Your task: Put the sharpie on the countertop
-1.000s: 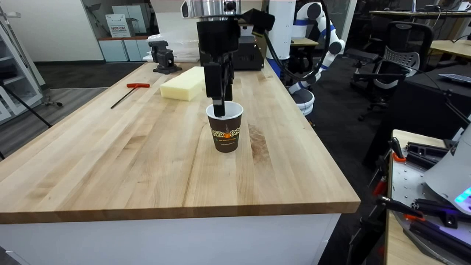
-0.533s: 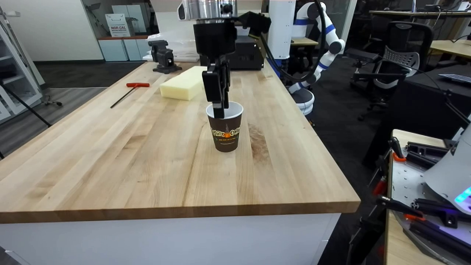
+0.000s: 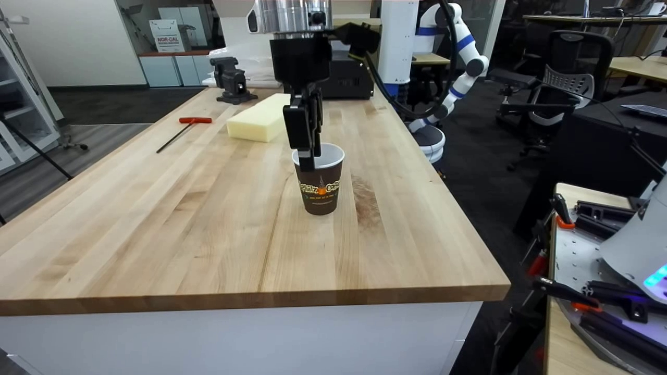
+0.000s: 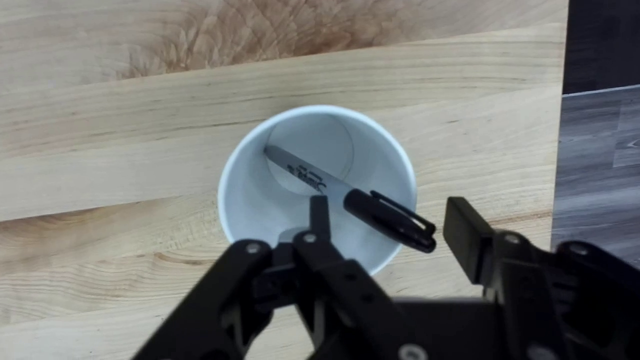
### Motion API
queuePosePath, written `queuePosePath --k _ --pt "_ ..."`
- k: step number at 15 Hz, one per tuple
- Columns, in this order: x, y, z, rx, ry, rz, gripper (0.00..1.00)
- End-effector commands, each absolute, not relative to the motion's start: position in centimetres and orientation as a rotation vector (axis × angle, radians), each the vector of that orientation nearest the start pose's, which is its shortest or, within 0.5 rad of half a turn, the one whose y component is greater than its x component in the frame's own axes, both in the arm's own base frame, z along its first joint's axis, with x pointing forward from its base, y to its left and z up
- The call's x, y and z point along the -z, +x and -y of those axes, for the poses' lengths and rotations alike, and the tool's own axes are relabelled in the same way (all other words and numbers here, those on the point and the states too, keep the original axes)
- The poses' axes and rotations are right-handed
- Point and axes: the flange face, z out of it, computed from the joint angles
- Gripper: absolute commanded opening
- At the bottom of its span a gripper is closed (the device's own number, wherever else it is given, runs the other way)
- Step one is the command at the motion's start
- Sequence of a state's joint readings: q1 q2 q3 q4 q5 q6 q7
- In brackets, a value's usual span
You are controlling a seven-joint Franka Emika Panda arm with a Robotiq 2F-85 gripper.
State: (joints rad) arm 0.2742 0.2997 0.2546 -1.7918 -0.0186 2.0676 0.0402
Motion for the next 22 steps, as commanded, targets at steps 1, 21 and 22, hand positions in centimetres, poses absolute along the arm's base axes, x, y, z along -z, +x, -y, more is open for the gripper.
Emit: queuePosePath --k 1,21,22 --pt "-39.0 55.5 -31.5 -0.020 -3.002 0.791 0.92" --pt "-40.0 55.8 -32.0 0.012 -3.023 0.841 0.04" --pt "-40.0 55.8 -32.0 0.013 -3.024 0.843 0.04"
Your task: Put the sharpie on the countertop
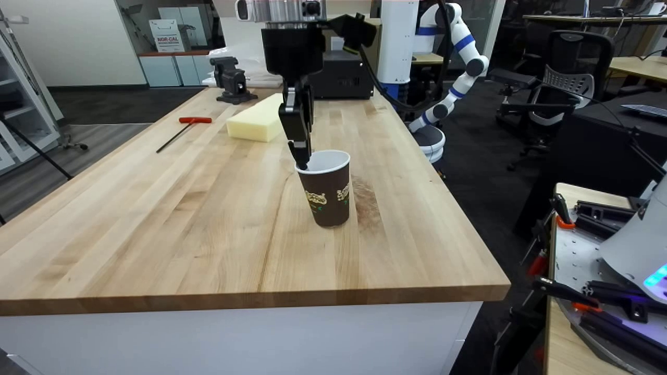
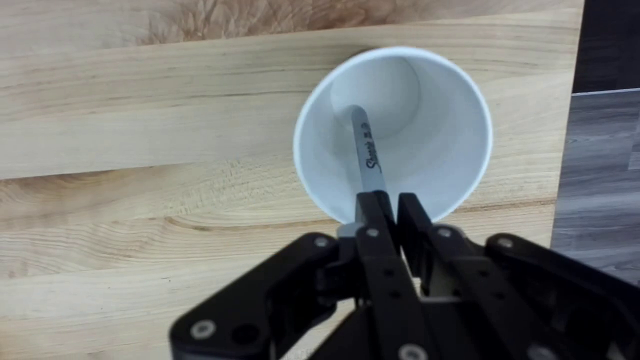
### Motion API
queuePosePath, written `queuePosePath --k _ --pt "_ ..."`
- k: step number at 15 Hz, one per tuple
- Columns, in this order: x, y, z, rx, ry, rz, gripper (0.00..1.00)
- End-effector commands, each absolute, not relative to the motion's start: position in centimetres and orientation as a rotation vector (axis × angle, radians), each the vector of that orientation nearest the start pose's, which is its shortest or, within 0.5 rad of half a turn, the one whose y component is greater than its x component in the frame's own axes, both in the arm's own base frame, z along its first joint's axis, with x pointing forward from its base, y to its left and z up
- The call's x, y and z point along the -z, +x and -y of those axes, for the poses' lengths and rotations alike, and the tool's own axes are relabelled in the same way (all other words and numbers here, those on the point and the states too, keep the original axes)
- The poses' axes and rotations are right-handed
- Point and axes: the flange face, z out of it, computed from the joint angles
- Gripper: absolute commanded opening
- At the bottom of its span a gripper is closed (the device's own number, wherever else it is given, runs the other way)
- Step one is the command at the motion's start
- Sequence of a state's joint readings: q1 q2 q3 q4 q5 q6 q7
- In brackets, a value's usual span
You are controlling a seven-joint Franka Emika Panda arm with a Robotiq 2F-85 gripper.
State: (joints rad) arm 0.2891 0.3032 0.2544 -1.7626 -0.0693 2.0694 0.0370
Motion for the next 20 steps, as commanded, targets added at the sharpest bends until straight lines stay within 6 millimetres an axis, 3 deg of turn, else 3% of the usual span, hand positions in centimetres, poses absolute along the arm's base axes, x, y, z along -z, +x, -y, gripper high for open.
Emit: queuePosePath --k 1,11,15,20 --pt "-40.1 55.8 -31.9 0.014 -3.025 0.843 0.04" --pt "-41.7 55.3 -31.7 -0.059 -3.040 0.853 0.04" --pt "-43.4 54.7 -31.9 -0.138 -3.039 0.885 0.04" --pt "-46.1 54.9 -32.3 -0.101 -3.021 0.914 0.04"
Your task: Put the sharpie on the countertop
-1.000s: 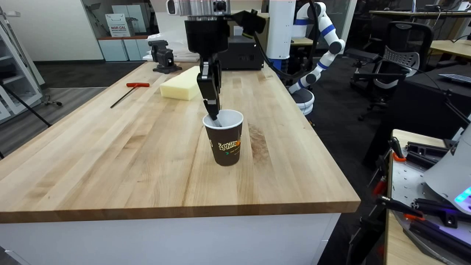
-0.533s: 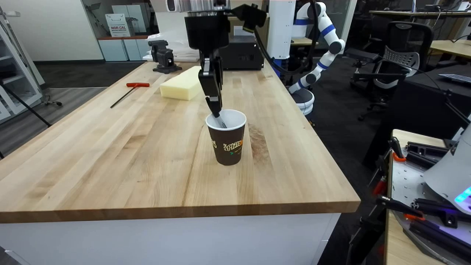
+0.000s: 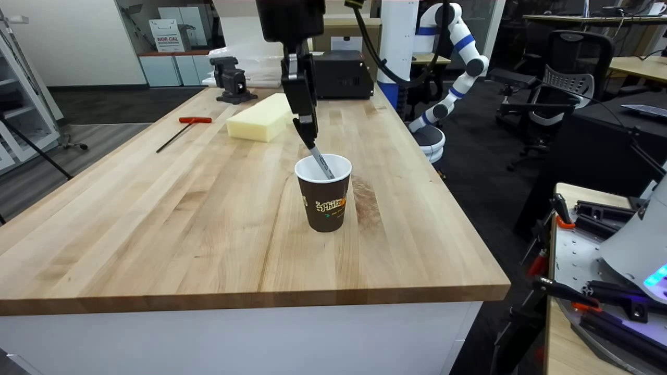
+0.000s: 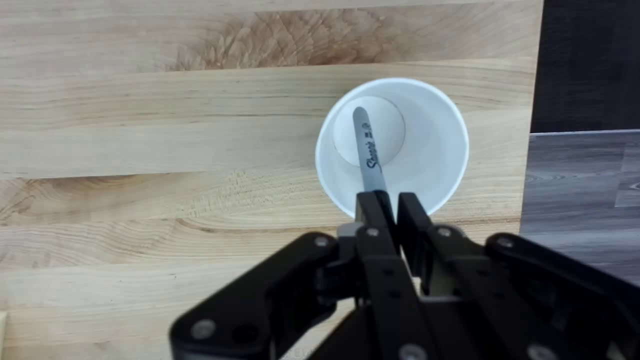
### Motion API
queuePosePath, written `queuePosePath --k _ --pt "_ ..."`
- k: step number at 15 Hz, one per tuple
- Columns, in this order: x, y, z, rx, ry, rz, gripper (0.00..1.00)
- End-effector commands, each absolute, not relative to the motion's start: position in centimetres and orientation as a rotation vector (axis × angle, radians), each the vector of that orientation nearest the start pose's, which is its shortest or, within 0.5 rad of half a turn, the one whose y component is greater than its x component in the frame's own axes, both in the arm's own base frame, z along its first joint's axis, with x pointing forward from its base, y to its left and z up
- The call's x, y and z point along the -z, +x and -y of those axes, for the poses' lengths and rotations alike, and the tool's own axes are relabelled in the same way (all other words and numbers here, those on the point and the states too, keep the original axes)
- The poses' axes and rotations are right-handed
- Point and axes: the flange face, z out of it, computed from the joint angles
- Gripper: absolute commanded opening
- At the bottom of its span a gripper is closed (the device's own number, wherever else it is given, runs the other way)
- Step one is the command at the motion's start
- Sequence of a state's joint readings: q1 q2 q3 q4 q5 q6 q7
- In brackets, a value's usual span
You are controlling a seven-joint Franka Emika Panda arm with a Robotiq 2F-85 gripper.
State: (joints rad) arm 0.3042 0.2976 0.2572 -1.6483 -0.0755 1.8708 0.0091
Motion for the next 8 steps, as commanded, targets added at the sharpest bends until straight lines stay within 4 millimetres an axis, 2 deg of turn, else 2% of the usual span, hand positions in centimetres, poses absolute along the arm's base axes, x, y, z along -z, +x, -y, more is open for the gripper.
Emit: queuePosePath --k 1,6,8 --pt "-46.7 54.9 -32.4 -0.095 -3.019 0.918 0.04" --pt "-50.0 55.8 -32.0 -0.061 -3.035 0.904 0.04" --pt "-50.5 56.3 -31.7 -0.040 -3.039 0.898 0.04"
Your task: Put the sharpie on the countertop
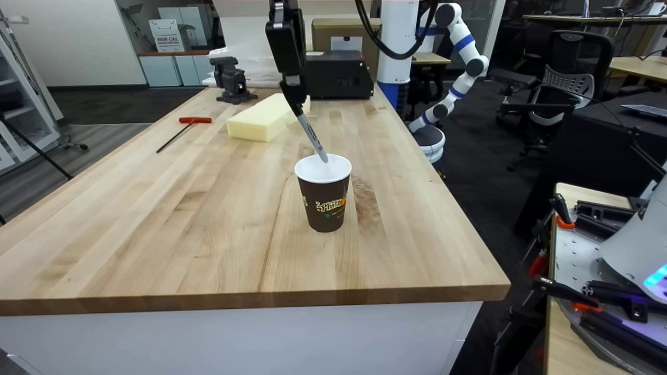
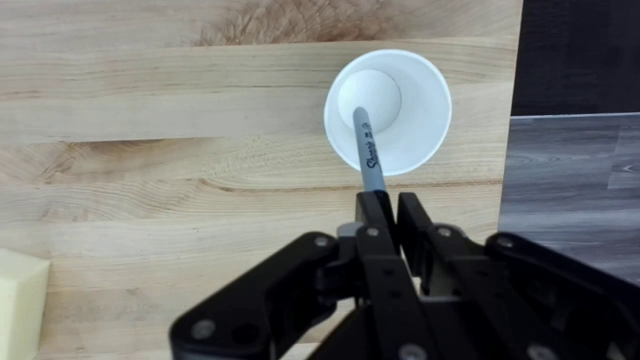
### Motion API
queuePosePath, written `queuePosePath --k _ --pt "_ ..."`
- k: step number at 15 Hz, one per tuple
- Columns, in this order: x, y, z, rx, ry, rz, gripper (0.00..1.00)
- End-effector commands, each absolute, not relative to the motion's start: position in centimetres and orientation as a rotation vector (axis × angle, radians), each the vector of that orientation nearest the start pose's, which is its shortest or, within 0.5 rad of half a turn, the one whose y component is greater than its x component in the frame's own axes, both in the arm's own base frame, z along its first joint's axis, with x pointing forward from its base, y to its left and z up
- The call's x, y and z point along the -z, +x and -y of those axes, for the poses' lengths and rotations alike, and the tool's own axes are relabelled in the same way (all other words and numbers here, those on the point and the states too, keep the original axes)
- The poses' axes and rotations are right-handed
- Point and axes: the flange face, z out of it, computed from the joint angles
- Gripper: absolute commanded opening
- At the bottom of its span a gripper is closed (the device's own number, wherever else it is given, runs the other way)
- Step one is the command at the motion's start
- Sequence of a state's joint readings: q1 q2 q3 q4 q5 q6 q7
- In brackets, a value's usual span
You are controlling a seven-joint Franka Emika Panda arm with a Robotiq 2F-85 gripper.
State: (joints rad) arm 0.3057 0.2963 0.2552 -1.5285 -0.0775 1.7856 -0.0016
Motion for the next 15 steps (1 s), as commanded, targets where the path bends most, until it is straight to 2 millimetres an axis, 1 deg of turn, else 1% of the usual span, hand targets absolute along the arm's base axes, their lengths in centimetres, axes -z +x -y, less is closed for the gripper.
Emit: queuePosePath --k 1,3,5,11,15 --pt "-50.6 56.6 -31.4 -0.043 -3.034 0.891 0.04" --pt "-50.4 57.3 -30.7 -0.033 -3.052 0.857 0.04" --pt "-49.7 58.3 -29.4 -0.017 -3.099 0.815 0.04" --pt "-45.8 61.9 -23.7 -0.069 -3.226 0.668 0.04" --pt "-44.0 63.8 -19.6 -0.100 -3.322 0.524 0.04"
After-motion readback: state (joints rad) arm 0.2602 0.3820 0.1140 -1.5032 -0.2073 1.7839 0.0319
